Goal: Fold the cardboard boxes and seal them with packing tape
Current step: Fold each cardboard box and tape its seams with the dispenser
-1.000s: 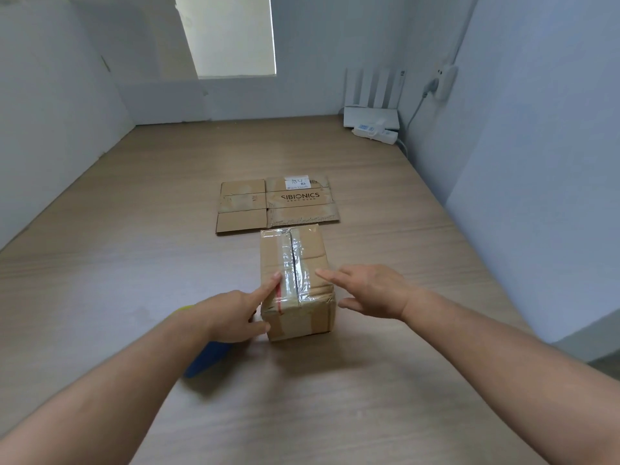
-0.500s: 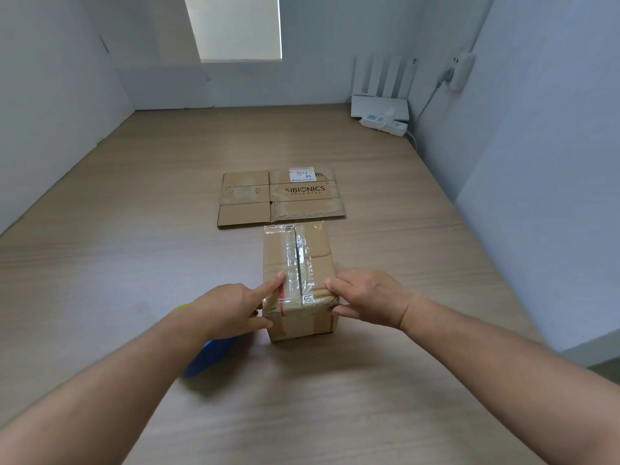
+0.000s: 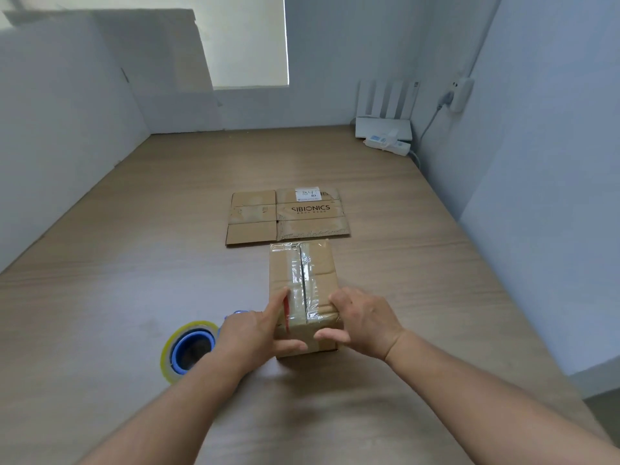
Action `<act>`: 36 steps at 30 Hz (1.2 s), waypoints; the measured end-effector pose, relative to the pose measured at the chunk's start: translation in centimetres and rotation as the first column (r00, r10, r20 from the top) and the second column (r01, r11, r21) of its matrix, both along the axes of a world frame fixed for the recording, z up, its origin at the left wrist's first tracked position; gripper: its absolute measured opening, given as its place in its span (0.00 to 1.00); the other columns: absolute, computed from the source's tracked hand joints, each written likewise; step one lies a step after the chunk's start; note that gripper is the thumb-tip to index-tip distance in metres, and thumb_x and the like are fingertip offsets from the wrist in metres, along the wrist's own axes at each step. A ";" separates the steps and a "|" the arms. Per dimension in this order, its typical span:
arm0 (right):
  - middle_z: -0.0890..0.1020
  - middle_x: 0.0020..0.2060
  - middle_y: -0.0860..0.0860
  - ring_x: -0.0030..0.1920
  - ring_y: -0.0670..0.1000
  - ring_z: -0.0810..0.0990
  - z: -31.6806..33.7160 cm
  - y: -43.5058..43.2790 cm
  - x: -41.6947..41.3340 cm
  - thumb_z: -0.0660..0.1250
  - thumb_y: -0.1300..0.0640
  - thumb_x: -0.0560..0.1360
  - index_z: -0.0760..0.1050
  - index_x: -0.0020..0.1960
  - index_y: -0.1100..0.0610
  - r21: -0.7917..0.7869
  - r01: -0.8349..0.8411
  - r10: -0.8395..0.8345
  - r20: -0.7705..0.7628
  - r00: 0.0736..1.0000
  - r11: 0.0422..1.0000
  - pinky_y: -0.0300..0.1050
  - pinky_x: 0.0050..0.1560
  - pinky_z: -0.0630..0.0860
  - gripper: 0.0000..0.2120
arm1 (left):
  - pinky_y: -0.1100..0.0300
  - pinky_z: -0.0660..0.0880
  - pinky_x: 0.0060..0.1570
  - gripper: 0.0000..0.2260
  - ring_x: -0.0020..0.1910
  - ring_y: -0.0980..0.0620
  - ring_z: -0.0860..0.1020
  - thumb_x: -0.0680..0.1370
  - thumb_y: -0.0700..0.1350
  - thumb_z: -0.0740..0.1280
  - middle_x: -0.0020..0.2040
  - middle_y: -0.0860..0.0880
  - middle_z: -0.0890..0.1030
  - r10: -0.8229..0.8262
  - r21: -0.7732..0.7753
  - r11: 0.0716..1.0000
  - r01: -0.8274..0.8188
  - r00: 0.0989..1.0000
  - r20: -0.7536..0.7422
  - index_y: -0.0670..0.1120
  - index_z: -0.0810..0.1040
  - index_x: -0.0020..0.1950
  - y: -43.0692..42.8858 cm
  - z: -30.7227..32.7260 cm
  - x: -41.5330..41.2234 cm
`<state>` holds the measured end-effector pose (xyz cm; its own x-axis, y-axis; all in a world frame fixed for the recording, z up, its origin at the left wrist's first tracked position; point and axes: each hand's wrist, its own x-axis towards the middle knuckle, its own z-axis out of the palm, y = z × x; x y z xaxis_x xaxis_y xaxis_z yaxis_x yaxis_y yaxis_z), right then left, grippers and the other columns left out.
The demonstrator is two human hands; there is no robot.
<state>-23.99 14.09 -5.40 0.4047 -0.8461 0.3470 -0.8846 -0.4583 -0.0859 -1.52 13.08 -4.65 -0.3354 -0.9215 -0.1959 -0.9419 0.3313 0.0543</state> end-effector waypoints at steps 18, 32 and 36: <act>0.77 0.63 0.58 0.63 0.57 0.74 1.0 -1.9 0.7 0.41 0.34 0.79 0.73 0.65 0.59 0.799 0.250 -0.622 0.187 0.760 0.546 0.47 0.58 0.68 0.36 | 0.55 0.79 0.42 0.30 0.41 0.49 0.81 0.72 0.73 0.48 0.44 0.45 0.81 0.711 0.671 0.684 -0.287 0.467 -0.526 0.53 0.68 0.62 0.8 2.3 -1.8; 0.84 0.36 0.47 0.44 0.52 0.81 5.8 -1.6 -1.1 0.50 0.33 0.77 0.79 0.39 0.53 0.662 0.014 -0.647 0.728 0.227 0.749 0.49 0.48 0.74 0.29 | 0.46 0.76 0.56 0.35 0.54 0.45 0.79 0.69 0.72 0.52 0.50 0.44 0.82 0.644 0.640 0.748 -0.176 -0.042 -0.764 0.46 0.73 0.59 -0.8 6.4 -1.3; 0.80 0.42 0.51 0.46 0.54 0.79 2.6 0.6 -0.1 0.58 0.34 0.75 0.74 0.45 0.55 0.747 0.138 -0.681 0.492 0.543 0.650 0.51 0.50 0.75 0.23 | 0.43 0.76 0.58 0.25 0.56 0.46 0.78 0.77 0.67 0.53 0.55 0.47 0.80 0.741 0.720 0.671 -0.178 0.206 -0.640 0.50 0.71 0.62 1.5 3.8 -2.0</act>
<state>-24.08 14.65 -2.77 -0.1847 -0.9427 -0.2779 -0.4724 0.3332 -0.8160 -3.53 14.63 -0.86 -0.0930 -0.8602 -0.5015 -0.2005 -0.4772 0.8556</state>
